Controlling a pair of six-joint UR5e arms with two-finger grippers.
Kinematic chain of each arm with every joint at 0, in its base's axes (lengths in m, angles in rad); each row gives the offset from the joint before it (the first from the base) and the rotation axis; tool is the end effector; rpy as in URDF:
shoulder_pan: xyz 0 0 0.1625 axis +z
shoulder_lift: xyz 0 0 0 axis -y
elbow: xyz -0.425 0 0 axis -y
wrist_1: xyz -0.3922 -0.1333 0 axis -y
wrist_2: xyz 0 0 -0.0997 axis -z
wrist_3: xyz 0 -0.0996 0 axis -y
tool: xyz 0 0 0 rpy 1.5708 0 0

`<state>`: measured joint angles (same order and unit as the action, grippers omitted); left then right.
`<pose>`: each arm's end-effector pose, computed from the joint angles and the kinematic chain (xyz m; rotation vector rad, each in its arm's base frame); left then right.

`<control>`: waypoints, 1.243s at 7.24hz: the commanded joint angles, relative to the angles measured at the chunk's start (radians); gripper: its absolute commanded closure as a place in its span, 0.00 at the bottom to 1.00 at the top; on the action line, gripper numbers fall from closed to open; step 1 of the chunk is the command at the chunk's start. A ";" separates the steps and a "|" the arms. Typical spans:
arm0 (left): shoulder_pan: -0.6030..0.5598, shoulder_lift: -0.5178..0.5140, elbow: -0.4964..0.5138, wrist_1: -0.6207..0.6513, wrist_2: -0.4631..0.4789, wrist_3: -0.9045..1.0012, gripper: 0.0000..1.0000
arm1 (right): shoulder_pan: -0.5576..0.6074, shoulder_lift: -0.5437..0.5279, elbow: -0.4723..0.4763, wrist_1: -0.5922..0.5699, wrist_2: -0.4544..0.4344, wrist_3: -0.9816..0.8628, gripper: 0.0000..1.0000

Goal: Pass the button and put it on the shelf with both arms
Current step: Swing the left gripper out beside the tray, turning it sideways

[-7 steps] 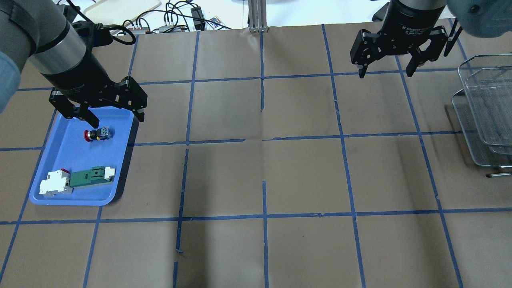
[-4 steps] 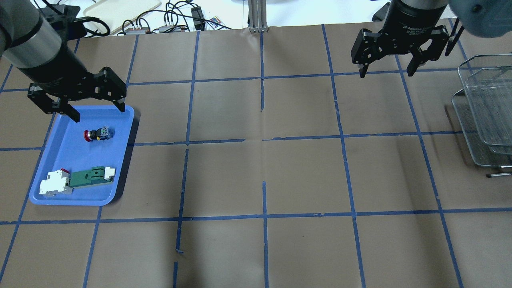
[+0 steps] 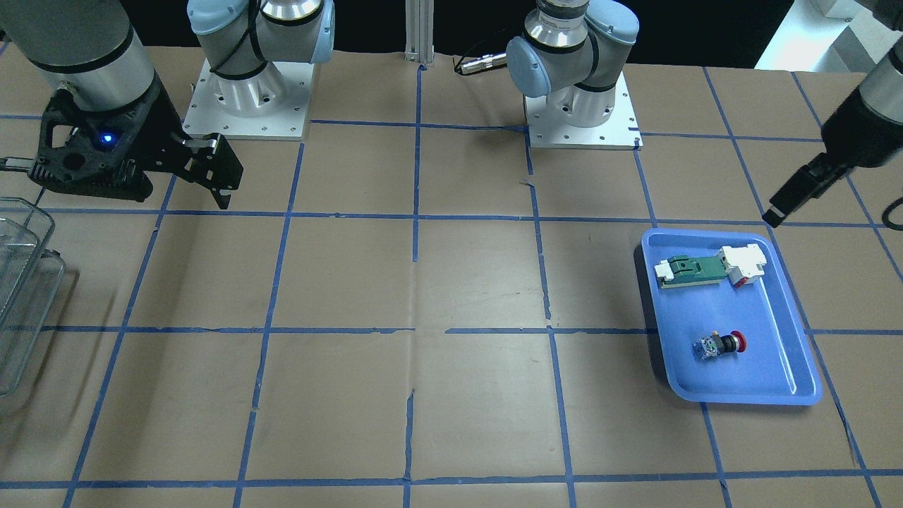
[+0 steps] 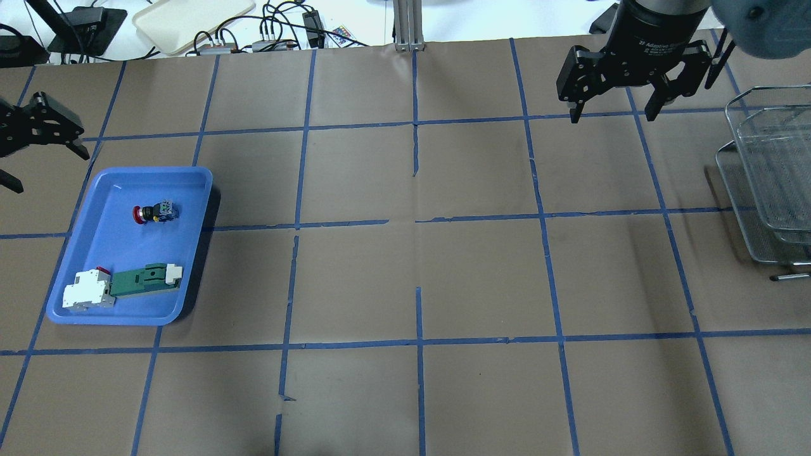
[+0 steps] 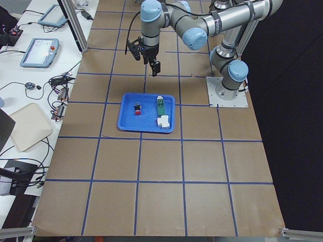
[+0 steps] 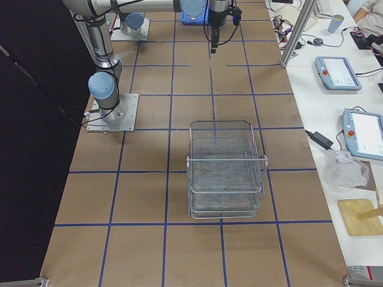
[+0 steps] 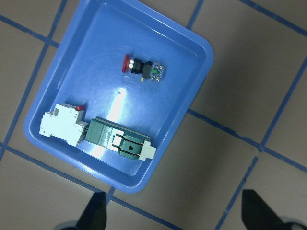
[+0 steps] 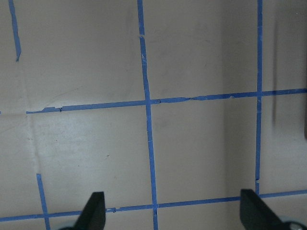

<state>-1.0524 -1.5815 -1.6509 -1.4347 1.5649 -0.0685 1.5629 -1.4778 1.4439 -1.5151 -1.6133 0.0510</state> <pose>0.1311 -0.5000 0.4569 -0.9070 3.0024 -0.0713 0.1249 -0.5300 0.4973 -0.0905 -3.0971 -0.0323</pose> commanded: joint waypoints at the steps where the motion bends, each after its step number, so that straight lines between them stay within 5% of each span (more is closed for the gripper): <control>1: 0.137 -0.113 0.002 0.101 -0.018 -0.069 0.00 | 0.000 -0.001 0.001 0.001 0.000 0.000 0.00; 3: 0.215 -0.219 0.015 0.103 -0.118 -0.117 0.00 | -0.004 -0.001 0.001 -0.001 -0.002 0.000 0.00; 5: 0.221 -0.313 0.023 0.180 -0.123 -0.216 0.00 | -0.004 -0.001 0.000 -0.002 0.003 0.000 0.00; 9: 0.221 -0.432 0.031 0.204 -0.351 -0.491 0.00 | 0.000 -0.003 0.000 -0.002 0.004 0.001 0.00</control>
<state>-0.8315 -1.9777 -1.6238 -1.2448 1.2624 -0.4923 1.5629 -1.4798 1.4435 -1.5167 -1.6083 0.0521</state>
